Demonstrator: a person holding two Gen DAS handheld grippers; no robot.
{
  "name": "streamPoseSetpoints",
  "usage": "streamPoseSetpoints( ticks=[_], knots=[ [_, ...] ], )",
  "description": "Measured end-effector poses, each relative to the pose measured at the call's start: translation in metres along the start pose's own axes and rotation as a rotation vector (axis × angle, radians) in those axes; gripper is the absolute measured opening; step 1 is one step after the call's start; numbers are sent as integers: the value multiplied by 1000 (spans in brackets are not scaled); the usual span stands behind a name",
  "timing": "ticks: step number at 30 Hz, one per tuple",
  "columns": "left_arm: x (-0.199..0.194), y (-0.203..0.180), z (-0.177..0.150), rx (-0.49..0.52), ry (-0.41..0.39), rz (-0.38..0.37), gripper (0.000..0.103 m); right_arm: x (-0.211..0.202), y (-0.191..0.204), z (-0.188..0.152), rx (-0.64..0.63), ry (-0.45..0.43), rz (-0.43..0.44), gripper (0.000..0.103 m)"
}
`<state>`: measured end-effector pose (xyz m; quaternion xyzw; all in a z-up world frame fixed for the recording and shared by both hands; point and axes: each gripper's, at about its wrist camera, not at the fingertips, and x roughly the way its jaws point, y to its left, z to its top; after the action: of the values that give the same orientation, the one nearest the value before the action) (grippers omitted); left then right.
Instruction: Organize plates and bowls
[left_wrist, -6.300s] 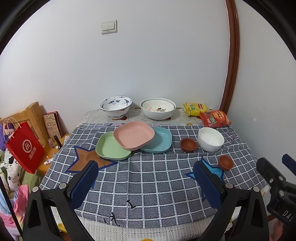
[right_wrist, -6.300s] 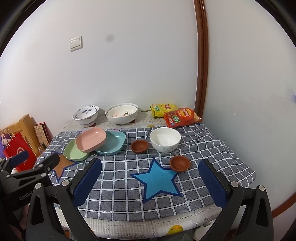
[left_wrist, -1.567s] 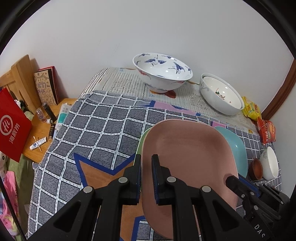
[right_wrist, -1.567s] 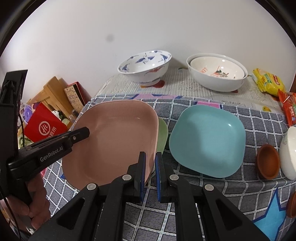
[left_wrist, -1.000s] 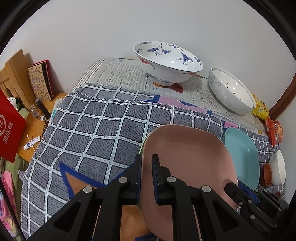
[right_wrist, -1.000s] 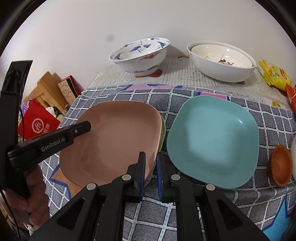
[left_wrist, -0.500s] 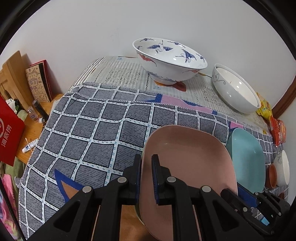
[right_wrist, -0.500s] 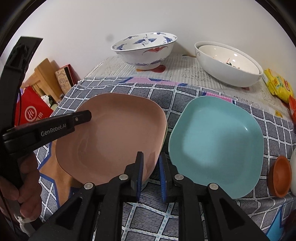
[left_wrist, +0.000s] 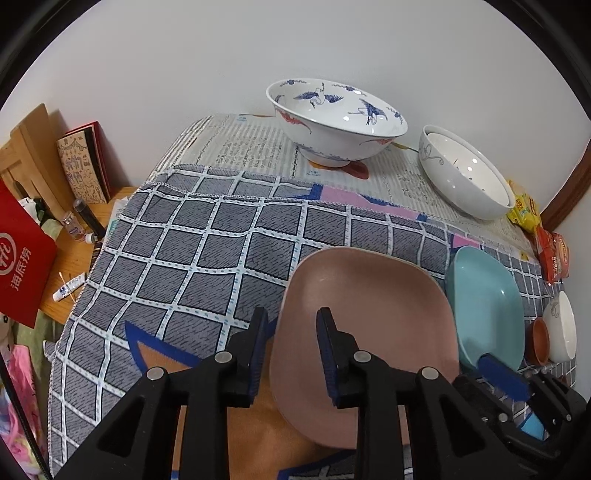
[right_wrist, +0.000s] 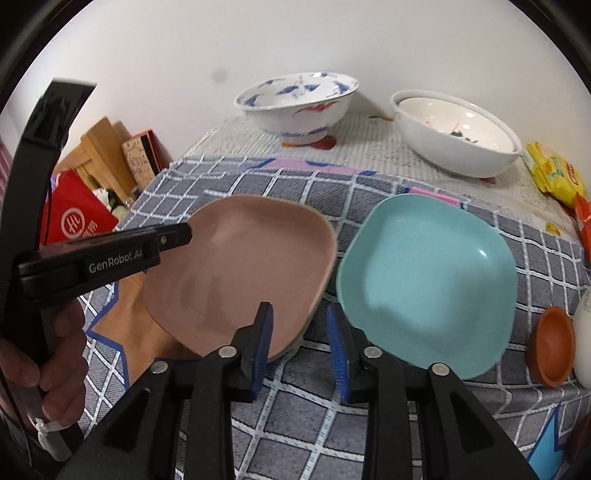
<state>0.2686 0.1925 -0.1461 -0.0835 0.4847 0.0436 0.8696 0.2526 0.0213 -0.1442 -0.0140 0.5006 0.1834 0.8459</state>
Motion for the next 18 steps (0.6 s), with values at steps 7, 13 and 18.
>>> streamPoseSetpoints(
  ticks=[7, 13, 18],
  knots=[
    [-20, -20, -2, 19, -31, 0, 34, -38, -47, -4, 100, -85, -81, 44],
    [-37, -47, -6, 52, -61, 9, 44, -66, -93, -12, 187, -128, -146, 44],
    [-43, -78, -5, 94, -76, 5, 45, -82, -120, -19, 229, -151, -143, 45]
  ],
)
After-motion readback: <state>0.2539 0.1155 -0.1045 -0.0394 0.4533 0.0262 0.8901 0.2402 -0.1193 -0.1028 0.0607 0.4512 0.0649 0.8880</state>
